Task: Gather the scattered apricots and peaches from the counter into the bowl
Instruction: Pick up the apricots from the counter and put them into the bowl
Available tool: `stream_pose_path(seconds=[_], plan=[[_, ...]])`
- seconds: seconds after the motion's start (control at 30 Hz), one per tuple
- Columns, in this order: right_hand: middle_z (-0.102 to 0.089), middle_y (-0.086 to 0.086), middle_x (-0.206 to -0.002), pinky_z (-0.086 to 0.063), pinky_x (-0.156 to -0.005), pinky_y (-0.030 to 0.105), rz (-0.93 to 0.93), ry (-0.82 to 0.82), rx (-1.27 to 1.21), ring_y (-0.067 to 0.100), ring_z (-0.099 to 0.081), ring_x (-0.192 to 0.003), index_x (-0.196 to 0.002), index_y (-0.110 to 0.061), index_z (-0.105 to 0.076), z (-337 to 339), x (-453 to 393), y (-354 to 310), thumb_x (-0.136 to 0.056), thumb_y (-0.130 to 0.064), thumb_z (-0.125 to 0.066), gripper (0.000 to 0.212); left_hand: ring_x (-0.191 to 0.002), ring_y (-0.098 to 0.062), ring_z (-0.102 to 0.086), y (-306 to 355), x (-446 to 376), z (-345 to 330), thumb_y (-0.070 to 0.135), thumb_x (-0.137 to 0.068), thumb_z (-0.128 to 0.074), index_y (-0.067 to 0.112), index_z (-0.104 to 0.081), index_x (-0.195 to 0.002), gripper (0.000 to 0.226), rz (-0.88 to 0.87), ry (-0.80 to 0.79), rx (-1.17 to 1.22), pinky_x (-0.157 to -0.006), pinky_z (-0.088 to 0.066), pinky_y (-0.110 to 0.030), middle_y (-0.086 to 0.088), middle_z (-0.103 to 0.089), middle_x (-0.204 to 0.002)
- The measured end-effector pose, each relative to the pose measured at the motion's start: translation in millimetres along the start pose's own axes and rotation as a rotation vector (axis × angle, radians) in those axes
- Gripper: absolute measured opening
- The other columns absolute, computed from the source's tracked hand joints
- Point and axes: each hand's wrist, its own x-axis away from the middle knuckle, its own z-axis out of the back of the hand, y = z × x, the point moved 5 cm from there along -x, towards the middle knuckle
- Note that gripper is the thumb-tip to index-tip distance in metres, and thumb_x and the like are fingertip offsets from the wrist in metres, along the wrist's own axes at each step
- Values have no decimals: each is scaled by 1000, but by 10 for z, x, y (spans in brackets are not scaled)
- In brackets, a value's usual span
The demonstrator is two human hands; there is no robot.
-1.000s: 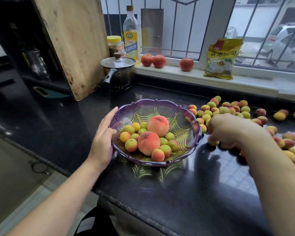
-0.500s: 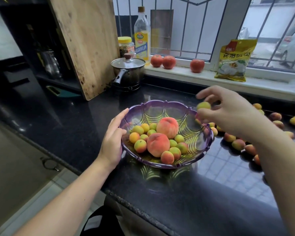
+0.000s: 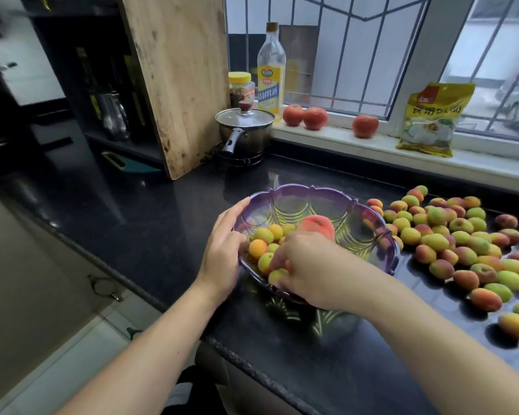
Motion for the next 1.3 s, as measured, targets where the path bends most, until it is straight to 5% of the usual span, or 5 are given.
stream_pose_path(seconds=[0.5,0.67,0.8,1.0,1.3], plan=[[-62,-3,-110,-55,-82,30,-7,-30,-10,18,-60,-96,-123,-27,-68,99,67,95,-93,-11,-64,34,-134,-10,-59,-47,-8,-3,14,-80,-44,27,-61,-138,62,-9,-35,1,-104,-53,-28,-3,-56,-149],[-71,-6,-78,-60,-65,26,-142,371,-319,2,-68,-61,-102,-27,-70,645,194,646,-94,-8,-64,21,-138,-15,-56,-74,-30,28,14,-79,-45,21,-60,-143,66,-23,-33,-4,-116,-46,-38,-5,-56,-151],[-72,-3,-83,-55,-67,28,-410,610,-247,11,-69,-67,-99,-28,-70,863,295,1408,-95,-14,-62,16,-137,-13,-57,-61,-17,11,13,-78,-44,21,-60,-141,66,-12,-22,17,-117,-46,-37,-5,-56,-152],[-63,8,-82,-41,-48,26,-712,220,98,24,-59,-67,-105,-13,-62,427,149,1785,-93,-21,-65,15,-137,-13,-58,-56,-14,8,14,-80,-44,22,-60,-141,64,-8,-26,3,-118,-46,-39,-4,-55,-152],[-50,3,-89,-31,-49,26,-683,144,181,19,-47,-71,-118,-13,-57,271,126,1716,-95,-22,-65,26,-134,-13,-60,-31,5,0,14,-81,-43,29,-64,-136,61,-26,-34,-3,-112,-50,-34,-5,-57,-150]])
